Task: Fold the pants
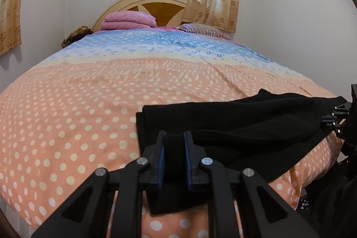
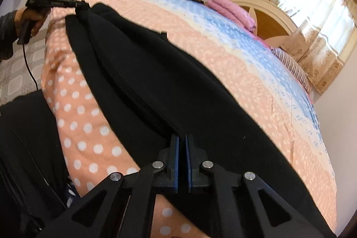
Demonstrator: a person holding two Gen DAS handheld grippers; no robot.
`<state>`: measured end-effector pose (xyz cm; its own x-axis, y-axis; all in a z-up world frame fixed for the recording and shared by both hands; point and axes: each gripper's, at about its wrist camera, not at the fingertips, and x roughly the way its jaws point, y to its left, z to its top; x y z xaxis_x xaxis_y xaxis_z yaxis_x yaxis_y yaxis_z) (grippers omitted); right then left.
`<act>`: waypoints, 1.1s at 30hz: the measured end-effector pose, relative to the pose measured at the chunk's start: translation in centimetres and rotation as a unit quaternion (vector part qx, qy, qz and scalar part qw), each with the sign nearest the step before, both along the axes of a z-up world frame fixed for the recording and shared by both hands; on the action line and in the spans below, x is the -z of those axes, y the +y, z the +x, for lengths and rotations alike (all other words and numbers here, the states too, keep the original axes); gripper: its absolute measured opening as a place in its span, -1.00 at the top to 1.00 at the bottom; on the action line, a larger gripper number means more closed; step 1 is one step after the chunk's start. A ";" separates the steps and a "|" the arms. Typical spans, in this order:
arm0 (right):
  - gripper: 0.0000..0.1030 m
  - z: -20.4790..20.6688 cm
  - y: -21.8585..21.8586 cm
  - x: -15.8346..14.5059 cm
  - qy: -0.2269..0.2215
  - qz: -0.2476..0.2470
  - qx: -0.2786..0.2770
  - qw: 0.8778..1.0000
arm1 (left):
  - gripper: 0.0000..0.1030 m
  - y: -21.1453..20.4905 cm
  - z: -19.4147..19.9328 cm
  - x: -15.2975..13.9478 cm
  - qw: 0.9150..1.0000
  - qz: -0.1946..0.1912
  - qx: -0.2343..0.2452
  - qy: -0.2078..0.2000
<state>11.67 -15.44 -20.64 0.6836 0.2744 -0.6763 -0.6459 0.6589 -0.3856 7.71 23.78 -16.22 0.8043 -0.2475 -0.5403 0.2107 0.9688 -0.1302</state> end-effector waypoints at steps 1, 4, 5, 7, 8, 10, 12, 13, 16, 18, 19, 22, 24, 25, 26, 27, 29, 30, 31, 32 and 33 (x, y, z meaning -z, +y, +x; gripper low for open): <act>0.92 -0.1 0.1 -0.3 0.001 0.006 -0.001 1.000 | 0.69 0.0 -0.1 -0.2 1.000 0.001 0.001 -0.002; 0.93 -1.2 -0.1 -1.4 0.000 0.018 -0.011 1.000 | 0.69 0.2 -0.6 -0.6 1.000 0.017 0.008 -0.011; 0.93 -1.7 -0.1 -1.6 0.002 0.018 -0.016 1.000 | 0.69 0.3 -0.8 -0.6 1.000 0.023 0.009 -0.013; 0.93 -2.3 0.0 -1.2 0.010 0.009 -0.023 1.000 | 0.68 0.4 -1.1 -0.3 0.999 0.035 0.016 -0.012; 0.93 -2.4 0.2 -0.6 0.013 -0.001 -0.025 1.000 | 0.68 0.3 -1.2 0.0 0.999 0.042 0.019 -0.010; 0.93 -2.3 0.4 0.7 0.023 -0.020 -0.024 0.999 | 0.67 0.3 -1.7 0.5 0.998 0.048 0.025 -0.015; 0.93 -2.1 0.4 1.7 0.031 -0.029 -0.022 0.999 | 0.51 0.6 -2.1 0.6 0.999 0.046 0.020 -0.018; 0.93 -2.1 0.4 1.8 0.032 -0.029 -0.022 0.999 | 0.40 0.9 -2.4 0.6 0.999 0.042 0.018 -0.017; 0.92 -1.8 0.1 1.2 0.052 -0.022 -0.021 0.998 | 0.15 1.9 -3.7 0.4 0.999 0.046 0.024 -0.015; 0.92 -1.7 -0.1 1.2 0.053 -0.027 -0.026 0.998 | 0.02 2.6 -4.4 0.5 0.998 0.050 0.023 -0.010; 0.92 -1.5 -0.1 1.3 0.055 -0.027 -0.026 0.998 | -0.04 3.2 -4.8 0.7 0.998 0.051 0.020 -0.006; 0.89 -1.2 -0.3 1.3 0.060 -0.020 -0.025 0.998 | -0.05 5.0 -5.6 1.0 0.999 0.040 -0.003 0.003; 0.89 -0.7 -0.1 1.2 0.059 -0.025 -0.026 0.998 | -0.05 6.2 -5.9 1.0 1.000 0.023 -0.019 0.002; 0.88 -0.7 0.0 1.2 0.059 -0.028 -0.026 0.998 | -0.05 7.0 -6.0 0.8 0.999 0.005 -0.032 0.000; 0.84 -0.7 0.0 1.1 0.061 -0.031 -0.027 0.997 | -0.03 7.3 -5.9 0.7 0.999 -0.009 -0.040 0.000; 0.80 -0.4 0.0 1.0 0.065 -0.031 -0.028 0.997 | -0.03 7.5 -5.7 0.5 0.999 -0.023 -0.043 0.001; 0.71 -0.5 -0.2 0.6 0.074 -0.021 -0.028 0.997 | -0.04 7.1 -4.9 -0.4 0.998 -0.042 -0.039 -0.004; 0.65 -0.3 -0.3 0.3 0.077 -0.012 -0.026 0.997 | -0.04 6.7 -4.2 -0.9 0.998 -0.055 -0.031 -0.008; 0.61 -0.3 -0.3 0.1 0.078 -0.005 -0.024 0.997 | -0.04 6.2 -3.3 -1.2 0.997 -0.071 -0.023 -0.007; 0.49 -0.3 -0.4 -0.1 0.080 0.004 -0.023 0.997 | -0.04 5.8 -2.3 -1.4 0.996 -0.083 -0.016 -0.001; 0.36 -0.2 -0.5 -0.4 0.080 0.014 -0.020 0.996 | -0.04 5.3 -1.3 -1.4 0.996 -0.090 -0.011 0.007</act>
<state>11.43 -15.91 -20.22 0.5555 0.3204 -0.7673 -0.7241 0.6400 -0.2570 6.39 29.09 -14.77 0.8034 -0.3226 -0.5005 0.1857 0.9344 -0.3041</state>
